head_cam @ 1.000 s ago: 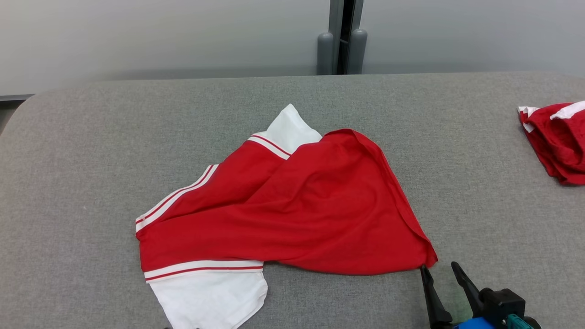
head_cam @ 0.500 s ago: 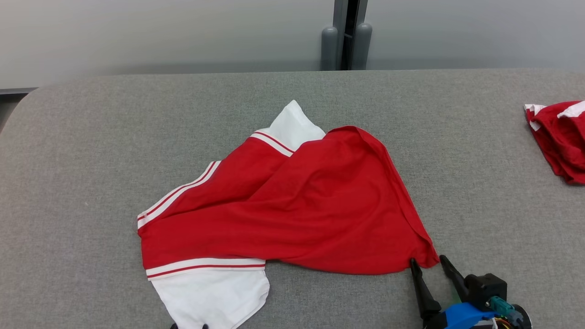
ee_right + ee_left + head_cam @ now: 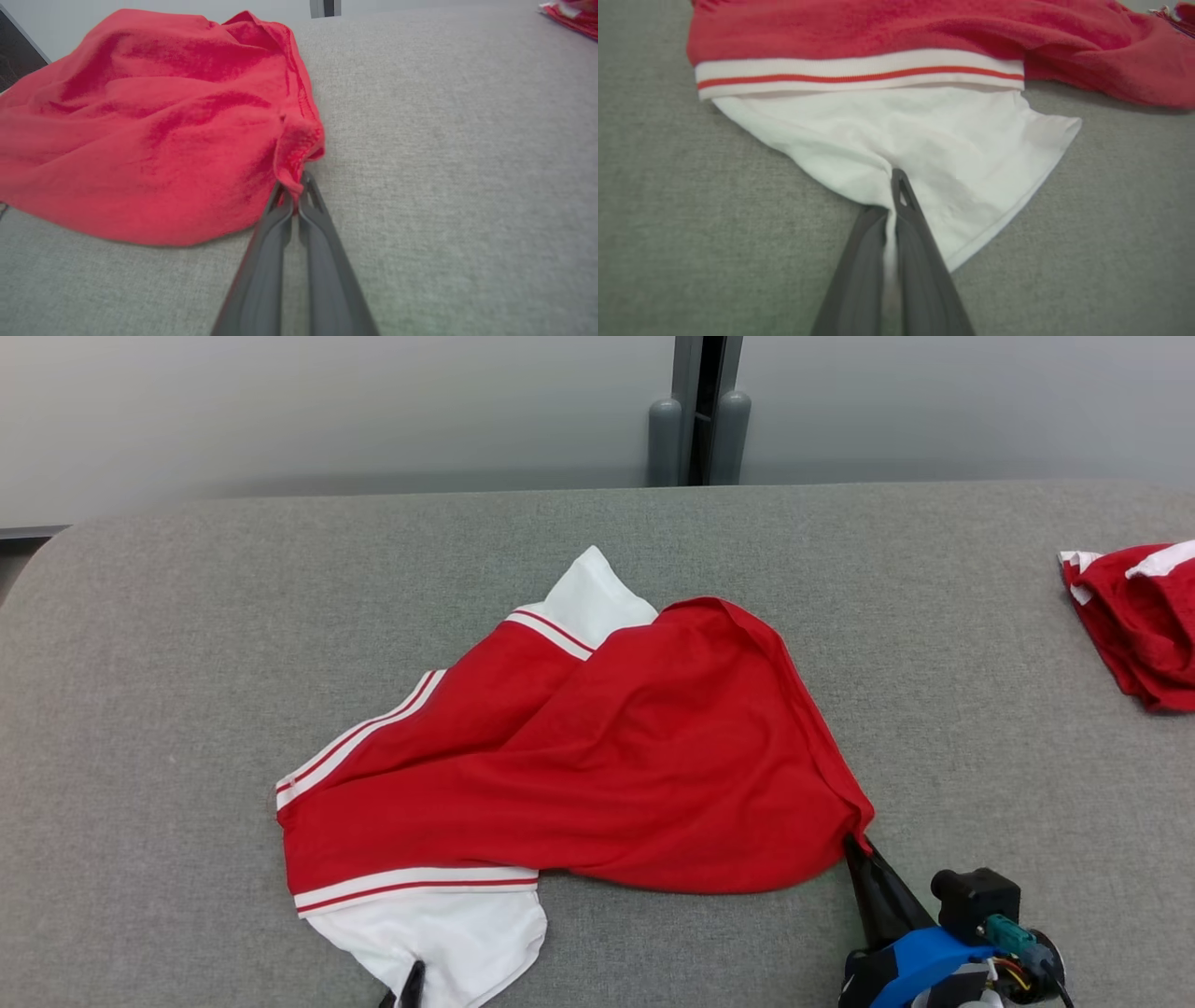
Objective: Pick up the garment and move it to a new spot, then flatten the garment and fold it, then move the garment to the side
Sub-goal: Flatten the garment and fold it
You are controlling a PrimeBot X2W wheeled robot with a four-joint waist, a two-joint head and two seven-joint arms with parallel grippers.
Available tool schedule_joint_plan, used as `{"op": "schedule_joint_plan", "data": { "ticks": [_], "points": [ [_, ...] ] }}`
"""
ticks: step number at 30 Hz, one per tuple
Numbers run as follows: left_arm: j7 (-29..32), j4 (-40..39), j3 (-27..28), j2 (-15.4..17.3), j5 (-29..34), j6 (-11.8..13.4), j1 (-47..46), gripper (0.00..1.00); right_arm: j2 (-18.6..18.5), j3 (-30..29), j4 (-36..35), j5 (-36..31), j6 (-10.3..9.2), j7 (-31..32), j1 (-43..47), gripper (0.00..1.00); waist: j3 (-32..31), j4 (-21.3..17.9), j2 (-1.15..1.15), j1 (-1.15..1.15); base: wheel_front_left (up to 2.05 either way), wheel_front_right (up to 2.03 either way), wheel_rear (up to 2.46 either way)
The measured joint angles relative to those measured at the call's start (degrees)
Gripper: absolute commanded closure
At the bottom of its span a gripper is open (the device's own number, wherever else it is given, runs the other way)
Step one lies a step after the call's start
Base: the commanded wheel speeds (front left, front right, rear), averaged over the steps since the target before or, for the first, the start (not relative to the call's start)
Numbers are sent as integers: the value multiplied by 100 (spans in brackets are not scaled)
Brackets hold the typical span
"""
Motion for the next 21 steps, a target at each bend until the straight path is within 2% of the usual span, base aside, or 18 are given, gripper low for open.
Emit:
{"op": "schedule_joint_plan", "data": {
  "ticks": [6,12,21],
  "points": [
    [26,-460,104,107,114,-25,-280,100,-38,91,-527,43,0,1,-19,100,38,-4,0,0,0,0,0],
    [26,-814,132,320,272,-57,-1049,100,-147,155,-1016,54,0,2,-434,100,162,-18,0,0,0,0,0],
    [26,-873,210,738,417,-108,-3065,100,-300,203,-1184,53,0,2,-2032,100,656,-180,0,0,0,0,0]
  ]
}}
